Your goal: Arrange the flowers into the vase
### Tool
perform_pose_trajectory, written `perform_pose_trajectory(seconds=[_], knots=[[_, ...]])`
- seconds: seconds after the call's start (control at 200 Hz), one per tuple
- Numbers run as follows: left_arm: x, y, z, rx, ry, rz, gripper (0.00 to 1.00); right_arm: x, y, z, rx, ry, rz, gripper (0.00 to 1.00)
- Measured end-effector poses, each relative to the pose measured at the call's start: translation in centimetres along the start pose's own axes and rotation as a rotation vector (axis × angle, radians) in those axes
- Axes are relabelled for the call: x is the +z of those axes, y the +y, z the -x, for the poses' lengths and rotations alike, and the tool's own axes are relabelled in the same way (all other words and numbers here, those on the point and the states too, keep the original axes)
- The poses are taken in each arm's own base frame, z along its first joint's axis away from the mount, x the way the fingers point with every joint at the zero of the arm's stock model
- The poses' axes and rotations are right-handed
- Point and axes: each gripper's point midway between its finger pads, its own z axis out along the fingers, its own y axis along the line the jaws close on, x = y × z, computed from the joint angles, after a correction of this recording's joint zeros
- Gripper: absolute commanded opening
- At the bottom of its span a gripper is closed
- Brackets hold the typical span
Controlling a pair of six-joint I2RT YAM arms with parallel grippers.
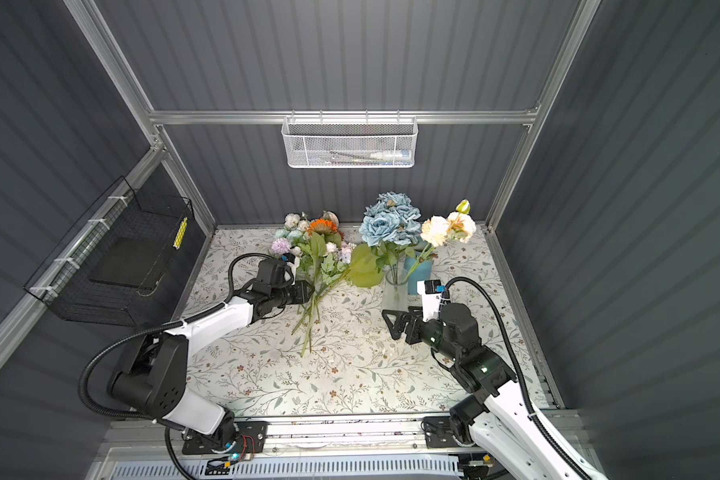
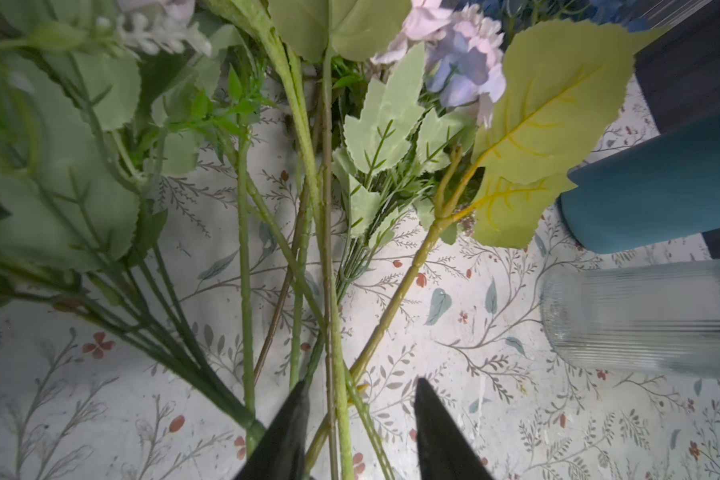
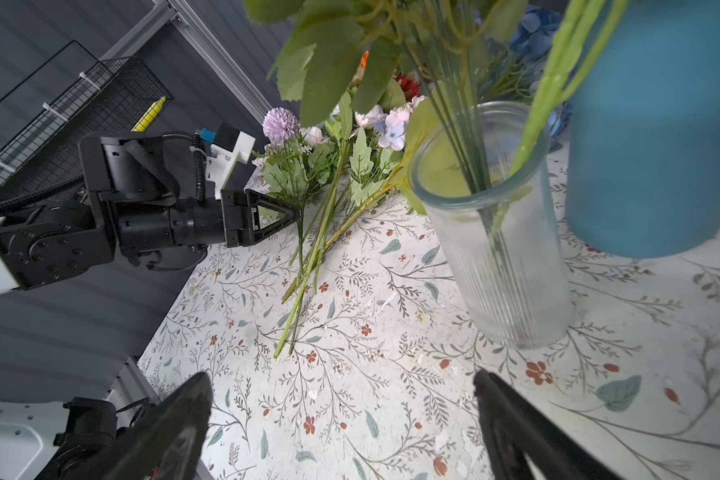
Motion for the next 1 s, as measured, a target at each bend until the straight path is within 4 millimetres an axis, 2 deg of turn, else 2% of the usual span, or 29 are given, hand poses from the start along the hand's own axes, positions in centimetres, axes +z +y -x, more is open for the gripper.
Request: perform_pose_trajectory(seconds=[0.235, 0.365, 0.59, 0.795, 0.88, 1.001], knots=[[1.9, 0.8, 1.6, 0.061, -0.01, 0.058, 0.33, 0.8, 0.9, 0.3, -0.002, -0.024, 0.035, 0.99], [2.4, 1.1, 1.4, 0.073, -0.006, 0.063, 0.28, 1.4, 1.2, 0.1, -0.014, -0.018, 0.039, 0.99], [3.7, 1.5, 0.4, 0.071, 0.022, 0.061, 0.26, 1.7, 1.8, 0.4, -0.042, -0.023, 0.039, 0.99], [4.7, 1.6, -0.1, 0.067, 0.042, 0.056, 0.14, 1.3, 2.0, 1.3, -0.066, -0.054, 0.031, 0.99], [5.0, 1.7, -0.4, 0.061, 0.052, 0.054, 0.0, 1.0, 2.0, 1.4, -0.071, -0.065, 0.023, 0.99], [5.0, 1.7, -0.5, 0.056, 0.055, 0.053, 0.0, 0.5, 2.0, 1.7, -0.074, -0.083, 0.018, 0.99]])
